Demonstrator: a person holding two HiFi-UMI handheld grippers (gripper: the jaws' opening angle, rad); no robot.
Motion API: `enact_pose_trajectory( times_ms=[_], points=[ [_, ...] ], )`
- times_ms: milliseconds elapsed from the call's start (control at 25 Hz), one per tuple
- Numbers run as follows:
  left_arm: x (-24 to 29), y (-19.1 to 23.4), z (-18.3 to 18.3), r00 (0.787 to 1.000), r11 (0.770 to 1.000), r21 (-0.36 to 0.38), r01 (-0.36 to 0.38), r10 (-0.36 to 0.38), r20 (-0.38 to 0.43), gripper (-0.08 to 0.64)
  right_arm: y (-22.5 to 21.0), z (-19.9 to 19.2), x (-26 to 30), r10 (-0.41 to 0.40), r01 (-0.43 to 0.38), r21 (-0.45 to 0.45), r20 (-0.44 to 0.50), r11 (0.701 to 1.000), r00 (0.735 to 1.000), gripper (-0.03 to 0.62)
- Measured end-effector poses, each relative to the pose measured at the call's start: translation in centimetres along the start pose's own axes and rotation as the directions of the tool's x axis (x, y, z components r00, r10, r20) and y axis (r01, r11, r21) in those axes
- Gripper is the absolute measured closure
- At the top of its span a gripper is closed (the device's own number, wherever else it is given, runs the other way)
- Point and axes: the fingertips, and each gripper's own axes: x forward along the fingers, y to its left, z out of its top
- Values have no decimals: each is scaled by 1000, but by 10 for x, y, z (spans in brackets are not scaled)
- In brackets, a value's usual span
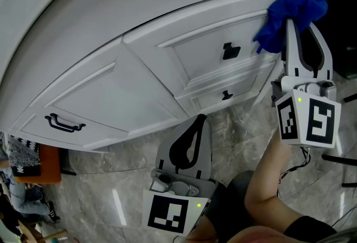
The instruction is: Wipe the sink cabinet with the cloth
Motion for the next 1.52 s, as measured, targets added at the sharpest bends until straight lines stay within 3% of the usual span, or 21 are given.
enact_pose_trajectory(
  times_ms=[160, 280, 400, 600, 760, 840, 920, 1200, 1520],
  points=[
    [-10, 7, 8, 999, 999, 25, -44, 44, 14, 554, 39, 25, -7, 174, -177, 62, 40, 982, 984, 515],
    [-17, 14, 12, 997, 996, 34, -80, 80, 21, 554, 85, 43, -16, 326, -333, 120, 76, 935, 942, 515],
    [-24, 24, 14, 993, 993, 45, -114, 113, 14, 554, 131, 48, -25, 442, -446, 122, 61, 887, 895, 515],
    [-40, 46, 21, 983, 982, 53, -183, 182, 21, 554, 186, 45, -38, 569, -563, 187, 22, 805, 822, 515],
    [-59, 60, 18, 972, 972, 40, -233, 233, 4, 554, 217, 32, -39, 620, -606, 175, -36, 776, 784, 515],
    [-65, 64, 19, 969, 969, 28, -247, 246, 13, 554, 228, 22, -39, 619, -605, 153, -70, 782, 782, 515],
    [-67, 62, 19, 970, 970, 26, -242, 242, 21, 554, 232, 18, -38, 598, -584, 149, -76, 798, 798, 515],
    [-57, 51, 9, 983, 983, 1, -182, 182, 4, 554, 235, 16, -38, 559, -552, 106, -62, 827, 827, 515],
    [-45, 49, 3, 988, 988, -26, -152, 153, 18, 554, 234, 16, -38, 583, -579, 94, -18, 809, 812, 517]
  ],
)
